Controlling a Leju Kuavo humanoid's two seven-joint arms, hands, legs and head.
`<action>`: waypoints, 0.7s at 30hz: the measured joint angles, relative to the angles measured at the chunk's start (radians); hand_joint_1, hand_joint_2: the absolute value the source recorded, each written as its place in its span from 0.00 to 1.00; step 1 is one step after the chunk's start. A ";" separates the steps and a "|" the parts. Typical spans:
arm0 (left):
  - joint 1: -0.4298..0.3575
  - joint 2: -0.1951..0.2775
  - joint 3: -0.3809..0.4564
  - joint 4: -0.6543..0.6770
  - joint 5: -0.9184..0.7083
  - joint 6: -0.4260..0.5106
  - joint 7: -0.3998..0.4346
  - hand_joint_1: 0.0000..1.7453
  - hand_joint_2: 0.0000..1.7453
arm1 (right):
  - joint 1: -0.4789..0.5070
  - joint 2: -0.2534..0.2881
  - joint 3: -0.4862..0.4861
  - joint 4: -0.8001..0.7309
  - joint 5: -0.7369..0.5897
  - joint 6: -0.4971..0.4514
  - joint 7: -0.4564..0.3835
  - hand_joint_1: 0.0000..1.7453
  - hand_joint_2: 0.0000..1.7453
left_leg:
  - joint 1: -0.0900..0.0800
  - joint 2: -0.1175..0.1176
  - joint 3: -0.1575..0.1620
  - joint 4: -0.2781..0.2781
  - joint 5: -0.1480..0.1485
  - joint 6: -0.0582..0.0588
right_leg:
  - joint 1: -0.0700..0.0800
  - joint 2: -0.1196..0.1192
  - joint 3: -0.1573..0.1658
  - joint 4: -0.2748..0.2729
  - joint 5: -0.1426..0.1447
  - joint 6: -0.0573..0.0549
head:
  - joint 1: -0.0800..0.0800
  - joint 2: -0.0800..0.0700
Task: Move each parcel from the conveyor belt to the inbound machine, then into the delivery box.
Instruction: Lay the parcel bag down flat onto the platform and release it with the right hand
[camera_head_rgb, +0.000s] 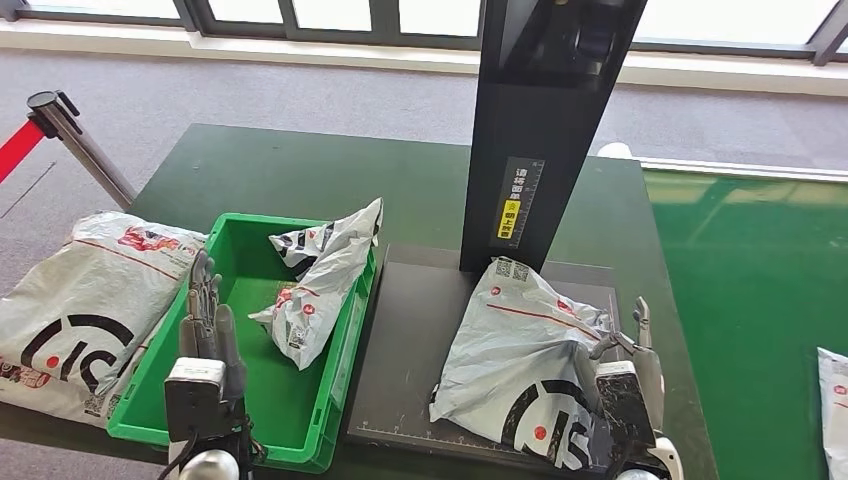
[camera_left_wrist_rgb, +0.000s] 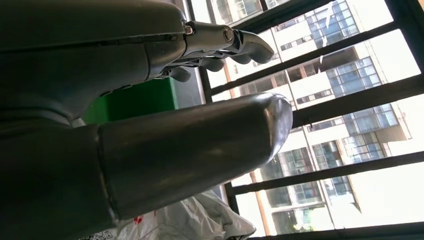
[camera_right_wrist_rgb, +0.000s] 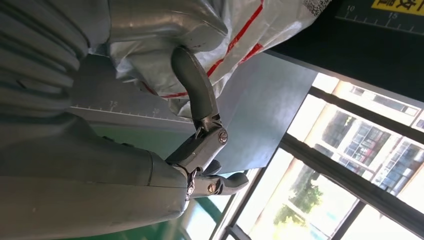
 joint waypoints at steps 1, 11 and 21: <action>0.000 0.001 0.000 -0.005 0.017 -0.013 -0.003 0.00 0.00 | 0.002 0.000 -0.002 0.002 0.001 0.009 -0.005 0.00 0.00 | 0.000 0.000 0.000 0.000 0.000 0.000 | 0.000 0.000 0.000 0.000 0.000 0.000 | 0.000 0.000; -0.121 0.022 -0.118 0.087 -0.110 -0.132 -0.003 0.00 0.00 | 0.035 0.025 0.002 -0.167 -0.272 0.138 -0.296 0.00 0.00 | 0.000 -0.001 -0.005 0.000 0.000 0.000 | 0.000 0.000 0.001 0.000 0.000 0.000 | 0.000 0.000; -0.234 0.046 -0.230 0.186 -0.264 -0.226 0.025 0.00 1.00 | 0.070 0.027 0.031 -0.324 -0.335 0.234 -0.311 0.00 1.00 | 0.000 -0.003 -0.001 0.001 0.002 0.000 | 0.000 -0.001 0.000 0.000 0.001 0.000 | 0.000 0.000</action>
